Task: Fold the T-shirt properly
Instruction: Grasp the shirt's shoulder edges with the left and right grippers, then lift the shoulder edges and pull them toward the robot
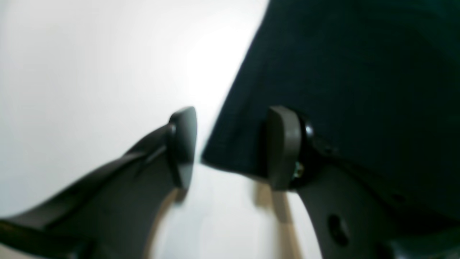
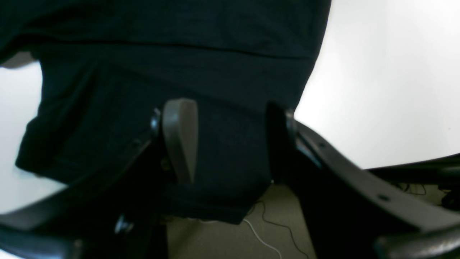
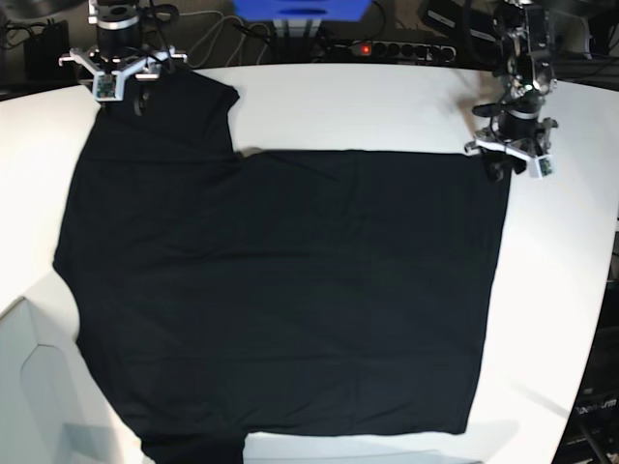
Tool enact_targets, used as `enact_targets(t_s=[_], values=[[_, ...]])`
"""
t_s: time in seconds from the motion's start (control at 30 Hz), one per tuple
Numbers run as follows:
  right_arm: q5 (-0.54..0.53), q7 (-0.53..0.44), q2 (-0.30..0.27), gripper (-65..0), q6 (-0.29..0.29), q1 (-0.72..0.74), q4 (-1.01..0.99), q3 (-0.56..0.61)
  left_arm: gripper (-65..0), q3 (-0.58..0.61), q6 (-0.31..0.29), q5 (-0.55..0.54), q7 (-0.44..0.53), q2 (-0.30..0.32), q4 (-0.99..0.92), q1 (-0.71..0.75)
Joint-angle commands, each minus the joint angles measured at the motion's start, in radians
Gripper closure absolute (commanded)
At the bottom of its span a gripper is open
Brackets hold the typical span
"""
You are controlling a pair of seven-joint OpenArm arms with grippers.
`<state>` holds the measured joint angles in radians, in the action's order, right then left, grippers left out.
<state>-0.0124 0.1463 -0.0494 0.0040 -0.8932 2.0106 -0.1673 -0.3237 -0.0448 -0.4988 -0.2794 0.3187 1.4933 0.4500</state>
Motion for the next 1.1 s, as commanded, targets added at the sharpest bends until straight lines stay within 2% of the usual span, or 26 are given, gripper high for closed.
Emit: enact_targets(t_s=[0.0, 0.07, 0.17, 0.27, 0.33, 0.43, 0.57, 0.7, 0.77, 0.87, 1.07], values=[[0.001, -0.023, -0.002, -31.2, 0.001, -0.002, 0.019, -0.007, -29.6, 0.011, -0.004, -0.014, -0.062, 0.003, -0.003, 0.030], [0.001, -0.021, -0.004, -31.2, 0.001, 0.003, 0.019, -0.008, -28.0, 0.024, -0.004, -0.016, -0.060, 0.004, -0.003, 0.042], [0.001, -0.021, -0.007, -31.2, 0.001, 0.009, 0.019, -0.008, -20.5, 0.025, -0.011, -0.018, -0.063, 0.006, -0.004, 0.045], [0.001, -0.020, -0.004, -31.3, 0.001, 0.027, 0.019, -0.031, -13.2, 0.021, -0.082, -0.019, -0.067, 0.004, -0.009, 0.045], [-0.001, 0.008, -0.002, -31.4, 0.001, 0.045, 0.016, -0.051, -7.9, 0.021, -0.103, -0.019, -0.067, 0.004, -0.009, 0.046], [-0.001, 0.080, -0.007, -31.5, 0.003, 0.099, 0.014, -0.082, 0.0, 0.019, -0.105, -0.019, -0.067, 0.004, -0.006, 0.057], [-0.001, 0.183, -0.007, -34.0, 0.011, 0.177, 0.012, -0.130, -0.1, 0.019, -0.105, -0.019, -0.067, 0.004, -0.004, 0.059], [-0.001, 0.263, 0.000, -36.6, 0.123, 0.236, 0.011, -0.180, -0.1, 0.019, -0.105, -0.019, -0.067, 0.004, -0.004, 0.059], [-0.001, 0.309, 0.009, -37.0, 0.156, 0.260, 0.002, -0.199, -0.1, 0.019, -0.105, -0.019, -0.067, 0.004, -0.004, 0.060], [-0.001, 0.344, 0.013, -37.3, 0.159, 0.289, -0.044, -0.219, -0.1, 0.019, -0.105, -0.013, -0.063, 0.004, -0.004, 0.060], [-0.001, 0.344, 0.012, -37.3, 0.161, 0.296, -0.144, -0.225, -0.1, -0.027, -0.105, -0.011, -0.067, 0.004, -0.004, 0.060]])
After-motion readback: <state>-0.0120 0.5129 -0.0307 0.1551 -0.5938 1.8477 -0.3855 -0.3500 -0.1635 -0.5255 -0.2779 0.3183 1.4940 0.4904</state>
